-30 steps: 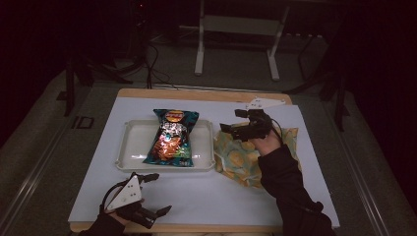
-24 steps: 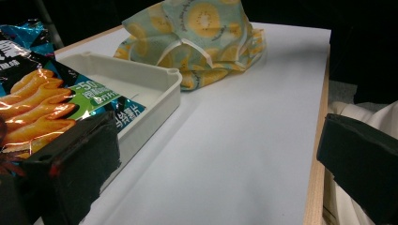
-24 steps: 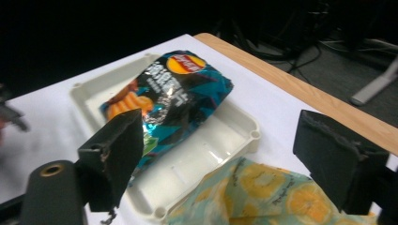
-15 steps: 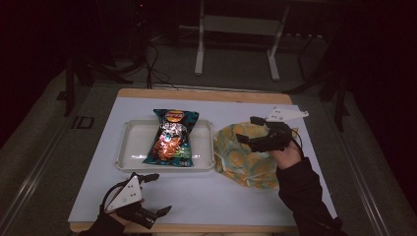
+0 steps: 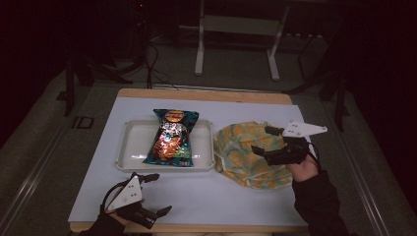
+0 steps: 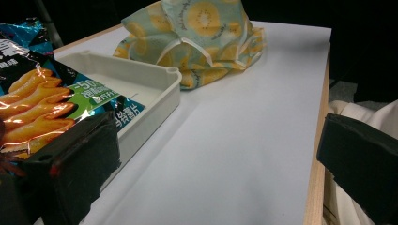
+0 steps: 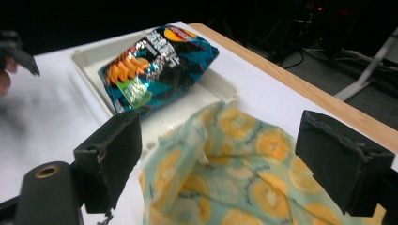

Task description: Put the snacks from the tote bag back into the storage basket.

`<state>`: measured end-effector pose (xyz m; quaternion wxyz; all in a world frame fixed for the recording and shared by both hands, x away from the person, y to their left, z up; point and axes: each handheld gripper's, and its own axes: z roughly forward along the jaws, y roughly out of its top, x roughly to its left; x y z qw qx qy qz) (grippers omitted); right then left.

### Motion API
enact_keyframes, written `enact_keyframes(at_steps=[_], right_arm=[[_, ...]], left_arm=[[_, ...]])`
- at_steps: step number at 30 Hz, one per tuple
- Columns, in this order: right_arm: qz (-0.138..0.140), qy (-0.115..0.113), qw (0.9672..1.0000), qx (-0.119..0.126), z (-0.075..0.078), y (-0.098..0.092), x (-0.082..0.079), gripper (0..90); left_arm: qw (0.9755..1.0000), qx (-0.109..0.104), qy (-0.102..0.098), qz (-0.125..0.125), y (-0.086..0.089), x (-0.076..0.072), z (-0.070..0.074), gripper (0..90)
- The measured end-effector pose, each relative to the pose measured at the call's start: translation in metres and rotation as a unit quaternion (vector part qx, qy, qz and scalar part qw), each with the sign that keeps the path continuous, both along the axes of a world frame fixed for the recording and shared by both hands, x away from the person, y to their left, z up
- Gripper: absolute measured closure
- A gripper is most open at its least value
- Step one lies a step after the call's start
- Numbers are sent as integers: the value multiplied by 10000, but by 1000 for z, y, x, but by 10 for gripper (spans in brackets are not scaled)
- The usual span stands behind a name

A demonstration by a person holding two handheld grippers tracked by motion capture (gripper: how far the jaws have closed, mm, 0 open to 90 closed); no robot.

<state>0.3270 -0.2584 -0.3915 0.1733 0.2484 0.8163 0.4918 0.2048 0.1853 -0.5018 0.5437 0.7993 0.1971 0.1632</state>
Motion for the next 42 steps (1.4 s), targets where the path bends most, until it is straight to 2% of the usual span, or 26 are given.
enact_keyframes(at_steps=[4,6,7,9,11,15,23,31,33,38,42], right_arm=[[-164,-138,9998,-59,-4,-8,-8,144],[-396,-188,9990,47,-10,-18,-15,142],[-410,-196,9989,100,-12,-22,-16,143],[-536,-173,9984,100,-17,-27,-19,142],[-653,-259,9975,99,-21,-33,-23,143],[-827,-184,9963,133,-28,-46,-25,142],[-1200,-301,9923,-9,-41,-63,-32,142],[-1664,-364,9853,142,-59,-78,-44,142],[-1795,-406,9828,130,-63,-81,-46,142],[-2102,-557,9757,274,-71,-90,-51,142],[-2181,-561,9741,191,-75,-94,-49,143]], left_arm=[[10000,-1,-6,2,0,0,0,3],[10000,4,-2,3,0,0,0,2],[10000,5,-2,3,0,0,0,3],[10000,5,-4,3,0,0,0,3],[10000,1,-11,1,-1,0,0,2],[10000,3,-8,3,-1,0,0,3],[10000,28,-12,-4,-1,0,0,3],[10000,45,-23,-19,-1,-1,0,3],[10000,62,-23,-17,-1,-1,0,3],[10000,81,-22,-37,-1,-1,0,3],[9999,98,-21,-45,-1,-2,0,2]])
